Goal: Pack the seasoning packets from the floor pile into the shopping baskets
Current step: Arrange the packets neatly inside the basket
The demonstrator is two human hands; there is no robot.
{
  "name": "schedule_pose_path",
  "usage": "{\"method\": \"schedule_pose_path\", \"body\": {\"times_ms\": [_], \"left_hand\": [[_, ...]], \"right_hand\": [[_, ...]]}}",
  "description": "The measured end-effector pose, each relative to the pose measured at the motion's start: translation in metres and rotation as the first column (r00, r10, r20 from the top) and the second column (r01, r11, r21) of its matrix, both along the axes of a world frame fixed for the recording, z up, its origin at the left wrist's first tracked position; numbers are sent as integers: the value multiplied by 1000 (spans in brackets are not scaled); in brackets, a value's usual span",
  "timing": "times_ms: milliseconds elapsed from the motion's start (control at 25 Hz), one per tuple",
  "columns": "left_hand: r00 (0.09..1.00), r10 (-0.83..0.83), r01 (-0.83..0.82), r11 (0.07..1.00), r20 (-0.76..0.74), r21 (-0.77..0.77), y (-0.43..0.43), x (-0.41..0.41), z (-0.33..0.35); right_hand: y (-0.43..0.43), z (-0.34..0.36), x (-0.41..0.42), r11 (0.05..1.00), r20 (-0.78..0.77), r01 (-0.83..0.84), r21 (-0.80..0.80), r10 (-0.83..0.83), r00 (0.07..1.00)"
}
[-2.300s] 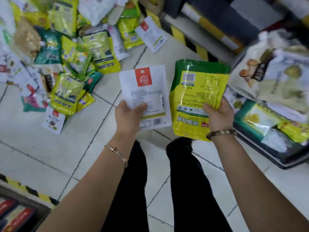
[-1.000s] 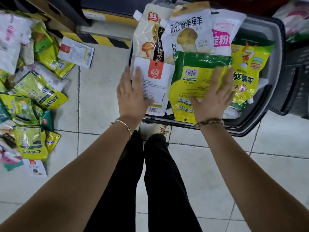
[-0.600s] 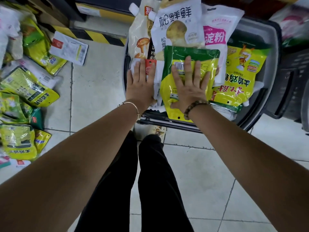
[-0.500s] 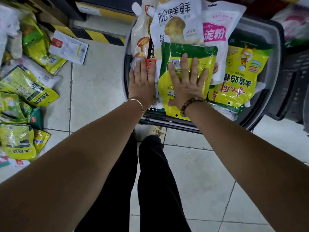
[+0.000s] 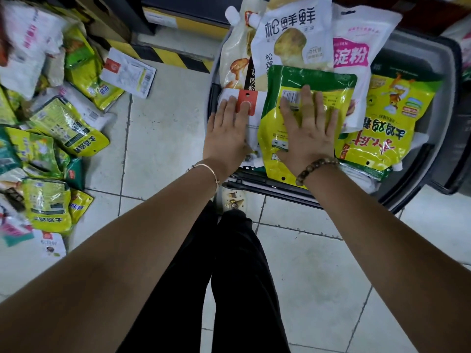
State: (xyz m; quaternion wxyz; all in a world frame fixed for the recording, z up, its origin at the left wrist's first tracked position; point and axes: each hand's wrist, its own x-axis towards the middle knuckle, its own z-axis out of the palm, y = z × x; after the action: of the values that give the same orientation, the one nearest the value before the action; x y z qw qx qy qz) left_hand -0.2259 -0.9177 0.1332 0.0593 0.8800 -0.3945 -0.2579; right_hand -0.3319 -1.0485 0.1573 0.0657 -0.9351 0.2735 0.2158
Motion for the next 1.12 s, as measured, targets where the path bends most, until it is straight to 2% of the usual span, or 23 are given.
{"method": "schedule_pose_path", "body": {"times_ms": [80, 240, 400, 600, 880, 1120], "left_hand": [[997, 66, -67, 997, -29, -26, 11, -2, 10], [964, 262, -266, 960, -50, -83, 32, -6, 30], [888, 452, -459, 883, -86, -102, 64, 3, 39], [775, 625, -632, 770, -91, -92, 124, 19, 49], [510, 848, -860, 506, -146, -66, 259, 32, 54], [306, 942, -952, 303, -140, -46, 419, 30, 61]], "right_hand": [[5, 13, -1, 1000, 70, 13, 14, -14, 997], [26, 36, 10, 985, 147, -11, 169, -14, 989], [60, 40, 36, 950, 131, -85, 300, 47, 990], [101, 33, 79, 911, 66, -180, 370, 168, 984], [208, 37, 145, 854, 144, -291, 432, 253, 957], [361, 34, 181, 806, 102, -428, 408, 426, 899]]}}
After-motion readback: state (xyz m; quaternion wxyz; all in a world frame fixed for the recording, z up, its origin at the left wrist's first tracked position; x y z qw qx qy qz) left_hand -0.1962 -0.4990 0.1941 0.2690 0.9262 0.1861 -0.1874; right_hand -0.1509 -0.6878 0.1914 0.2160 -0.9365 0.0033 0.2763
